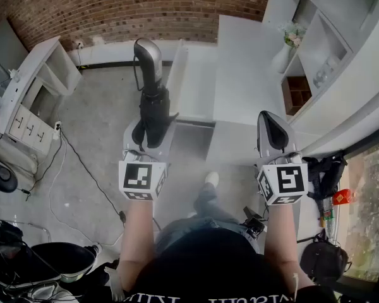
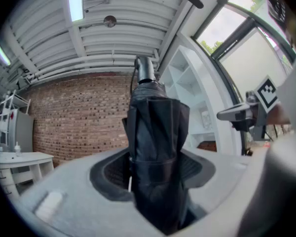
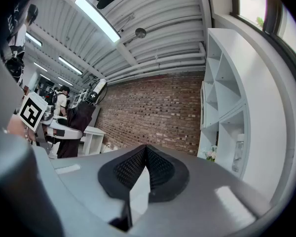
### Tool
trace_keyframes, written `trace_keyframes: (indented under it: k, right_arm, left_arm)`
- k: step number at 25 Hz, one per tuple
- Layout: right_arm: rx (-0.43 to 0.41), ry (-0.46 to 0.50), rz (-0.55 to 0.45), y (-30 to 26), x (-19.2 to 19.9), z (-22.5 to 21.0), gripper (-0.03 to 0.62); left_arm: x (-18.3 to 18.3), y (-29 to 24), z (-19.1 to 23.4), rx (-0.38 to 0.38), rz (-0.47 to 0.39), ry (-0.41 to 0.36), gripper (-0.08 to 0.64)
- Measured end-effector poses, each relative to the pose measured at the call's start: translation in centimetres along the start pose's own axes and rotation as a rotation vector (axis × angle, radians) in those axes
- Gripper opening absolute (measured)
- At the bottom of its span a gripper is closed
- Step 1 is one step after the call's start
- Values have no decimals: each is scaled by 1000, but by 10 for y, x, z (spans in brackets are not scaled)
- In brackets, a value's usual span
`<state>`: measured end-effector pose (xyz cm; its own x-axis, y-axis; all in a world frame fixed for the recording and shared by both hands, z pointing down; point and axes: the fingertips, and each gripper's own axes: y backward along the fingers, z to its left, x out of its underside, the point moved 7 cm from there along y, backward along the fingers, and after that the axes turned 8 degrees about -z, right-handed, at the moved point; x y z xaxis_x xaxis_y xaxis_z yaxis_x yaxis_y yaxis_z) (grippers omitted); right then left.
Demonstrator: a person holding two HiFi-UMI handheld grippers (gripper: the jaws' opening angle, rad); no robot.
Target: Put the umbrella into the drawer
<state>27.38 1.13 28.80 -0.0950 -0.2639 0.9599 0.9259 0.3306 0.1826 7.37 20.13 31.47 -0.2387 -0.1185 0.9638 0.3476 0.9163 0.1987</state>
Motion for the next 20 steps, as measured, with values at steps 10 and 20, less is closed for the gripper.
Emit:
trace_keyframes:
  k: [10,20]
  right_arm:
    - [-1,-5,5,-2,0,13,3]
    - [17,-12,34,-32,15,-2,3]
  left_arm:
    - [-3,10,11,-1,-13,5,241]
    - [9,-18,34,-9,-9,17,241]
